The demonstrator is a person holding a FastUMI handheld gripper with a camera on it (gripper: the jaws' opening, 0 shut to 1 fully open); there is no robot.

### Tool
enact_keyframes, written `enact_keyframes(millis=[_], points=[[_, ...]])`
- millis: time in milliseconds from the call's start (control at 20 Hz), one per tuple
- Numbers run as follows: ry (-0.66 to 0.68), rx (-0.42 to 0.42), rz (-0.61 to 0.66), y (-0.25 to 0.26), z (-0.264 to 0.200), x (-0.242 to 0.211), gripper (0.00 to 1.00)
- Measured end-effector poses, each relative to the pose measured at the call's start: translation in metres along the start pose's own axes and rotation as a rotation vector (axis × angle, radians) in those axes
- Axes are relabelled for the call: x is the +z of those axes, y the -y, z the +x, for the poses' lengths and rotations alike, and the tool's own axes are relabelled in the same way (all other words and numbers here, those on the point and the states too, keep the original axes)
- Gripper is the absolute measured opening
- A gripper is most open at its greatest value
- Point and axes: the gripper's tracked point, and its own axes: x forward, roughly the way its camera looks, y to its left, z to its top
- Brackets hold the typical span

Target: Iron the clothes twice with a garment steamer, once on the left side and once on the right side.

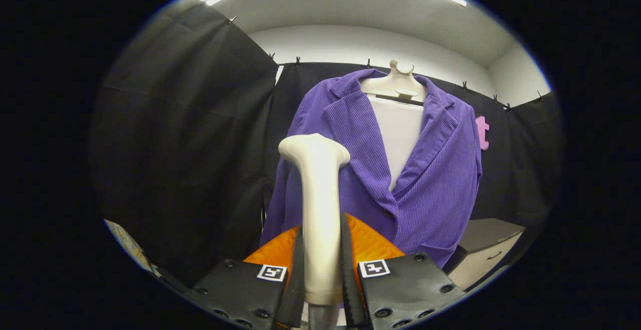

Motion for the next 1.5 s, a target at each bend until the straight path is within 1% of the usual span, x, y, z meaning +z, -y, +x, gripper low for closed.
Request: enact_keyframes(millis=[150, 300, 550, 1500], points=[[-0.034, 0.012, 0.014, -0.007, -0.007, -0.022, 0.39], [-0.056, 0.011, -0.003, -0.009, -0.012, -0.036, 0.39], [-0.093, 0.019, 0.006, -0.012, -0.012, -0.055, 0.39], [-0.241, 0.042, 0.023, -0.031, -0.056, -0.142, 0.4]])
